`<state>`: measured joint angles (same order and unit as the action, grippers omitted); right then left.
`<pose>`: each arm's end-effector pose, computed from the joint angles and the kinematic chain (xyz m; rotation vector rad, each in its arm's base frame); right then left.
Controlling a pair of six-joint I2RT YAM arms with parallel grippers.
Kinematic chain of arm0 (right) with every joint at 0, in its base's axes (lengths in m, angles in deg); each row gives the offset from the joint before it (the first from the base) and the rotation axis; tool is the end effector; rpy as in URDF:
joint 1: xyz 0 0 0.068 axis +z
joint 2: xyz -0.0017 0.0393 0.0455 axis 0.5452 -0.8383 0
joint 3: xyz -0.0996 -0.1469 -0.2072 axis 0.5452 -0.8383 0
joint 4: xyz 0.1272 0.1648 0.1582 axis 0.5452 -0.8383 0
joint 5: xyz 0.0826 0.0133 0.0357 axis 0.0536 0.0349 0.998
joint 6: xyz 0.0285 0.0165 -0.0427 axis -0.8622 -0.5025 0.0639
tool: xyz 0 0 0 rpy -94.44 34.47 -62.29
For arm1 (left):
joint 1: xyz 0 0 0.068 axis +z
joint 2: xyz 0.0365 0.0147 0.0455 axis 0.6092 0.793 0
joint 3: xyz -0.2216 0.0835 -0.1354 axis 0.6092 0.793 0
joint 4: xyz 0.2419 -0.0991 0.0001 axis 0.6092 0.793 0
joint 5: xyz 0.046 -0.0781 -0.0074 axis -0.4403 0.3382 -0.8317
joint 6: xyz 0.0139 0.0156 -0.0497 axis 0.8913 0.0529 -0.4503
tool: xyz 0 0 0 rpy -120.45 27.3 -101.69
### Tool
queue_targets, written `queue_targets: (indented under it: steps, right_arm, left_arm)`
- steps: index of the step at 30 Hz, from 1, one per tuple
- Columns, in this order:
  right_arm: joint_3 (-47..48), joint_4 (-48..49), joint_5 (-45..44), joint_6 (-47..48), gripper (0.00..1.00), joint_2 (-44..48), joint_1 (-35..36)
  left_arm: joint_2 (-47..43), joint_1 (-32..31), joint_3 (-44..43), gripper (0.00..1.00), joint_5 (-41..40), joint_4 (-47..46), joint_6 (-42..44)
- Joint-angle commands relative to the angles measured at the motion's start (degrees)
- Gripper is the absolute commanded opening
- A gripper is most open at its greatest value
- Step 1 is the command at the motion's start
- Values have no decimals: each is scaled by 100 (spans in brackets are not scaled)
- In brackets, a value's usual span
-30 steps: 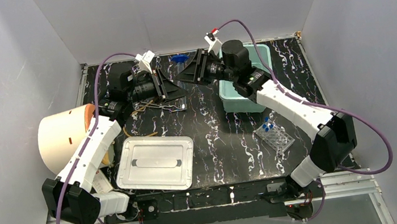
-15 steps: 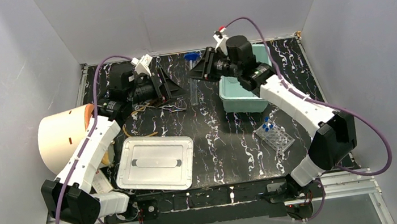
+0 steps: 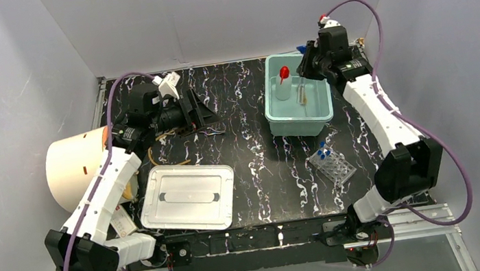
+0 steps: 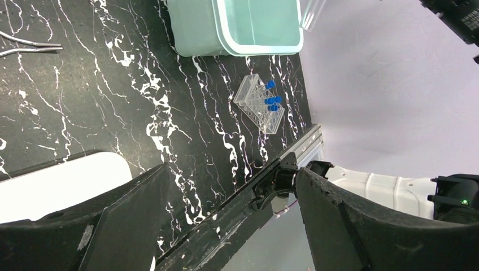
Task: Organize the chemistry lab equipment
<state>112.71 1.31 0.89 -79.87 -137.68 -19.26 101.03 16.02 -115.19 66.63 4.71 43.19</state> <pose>0.3341 0.0807 0.3870 0.2161 2.0581 0.3814 0.2448 -0.1161 0.3806 0.0834 2.1326 -1.1706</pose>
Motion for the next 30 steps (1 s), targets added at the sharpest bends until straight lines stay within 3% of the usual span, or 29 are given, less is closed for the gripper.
queue_targets:
  steps: [1, 6, 15, 30]
  right_arm:
    - [197, 21, -957, 858, 26, -446, 29]
    - [481, -5, -1041, 1248, 25, -1191, -11]
    - [444, 194, -1251, 1104, 25, -2146, -19]
    - [143, 668, -1418, 963, 27, -2999, -19]
  left_arm:
    - [-220, -13, 87, 80, -12, 184, 91]
    - [-264, -15, 265, 80, -42, 145, -16]
    - [-398, -10, 581, 81, -39, 7, -188]
    - [-573, -10, 656, 81, -178, 182, -132]
